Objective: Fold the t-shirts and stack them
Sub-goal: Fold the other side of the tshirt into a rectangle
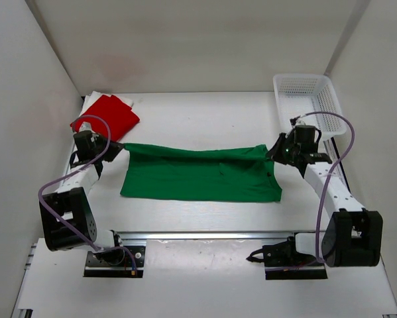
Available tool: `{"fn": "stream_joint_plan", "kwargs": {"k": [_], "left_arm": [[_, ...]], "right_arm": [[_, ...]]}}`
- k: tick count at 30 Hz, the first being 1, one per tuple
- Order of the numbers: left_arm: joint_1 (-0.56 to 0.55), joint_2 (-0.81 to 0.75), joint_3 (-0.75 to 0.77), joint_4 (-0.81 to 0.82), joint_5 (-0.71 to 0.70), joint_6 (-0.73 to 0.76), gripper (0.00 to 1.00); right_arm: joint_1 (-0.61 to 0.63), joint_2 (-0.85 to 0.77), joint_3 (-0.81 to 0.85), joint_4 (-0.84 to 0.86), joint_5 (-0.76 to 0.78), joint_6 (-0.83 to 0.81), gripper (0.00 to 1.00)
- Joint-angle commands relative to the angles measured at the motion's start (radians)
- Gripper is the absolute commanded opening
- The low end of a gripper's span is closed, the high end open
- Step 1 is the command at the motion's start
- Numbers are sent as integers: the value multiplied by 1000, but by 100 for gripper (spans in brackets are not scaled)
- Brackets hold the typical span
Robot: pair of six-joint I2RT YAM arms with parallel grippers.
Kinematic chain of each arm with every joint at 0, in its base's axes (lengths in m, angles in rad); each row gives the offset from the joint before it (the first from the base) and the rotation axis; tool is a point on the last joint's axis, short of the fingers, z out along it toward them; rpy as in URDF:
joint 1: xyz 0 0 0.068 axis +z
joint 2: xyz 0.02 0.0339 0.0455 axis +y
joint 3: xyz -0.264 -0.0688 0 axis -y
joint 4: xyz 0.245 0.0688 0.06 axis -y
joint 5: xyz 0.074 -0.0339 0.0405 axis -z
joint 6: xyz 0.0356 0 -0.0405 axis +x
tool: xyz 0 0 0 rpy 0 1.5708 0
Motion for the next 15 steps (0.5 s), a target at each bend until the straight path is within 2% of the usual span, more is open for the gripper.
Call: {"fn": "stream_joint_plan", "kwargs": {"k": [1, 10, 12, 13, 15], "left_arm": [[37, -14, -43, -7, 53, 15, 0], [61, -25, -131, -16, 55, 20, 0], [61, -25, -151, 1, 65, 6, 5], [70, -19, -161, 8, 76, -6, 12], [87, -28, -168, 11, 96, -44, 21]], "right_arm": [[-9, -68, -109, 101, 17, 34, 0], [-53, -243, -410, 215, 14, 116, 0], [-49, -268, -473, 224, 37, 133, 0], [-53, -287, -506, 236, 43, 138, 1], [-38, -309, -527, 241, 65, 139, 10]]}}
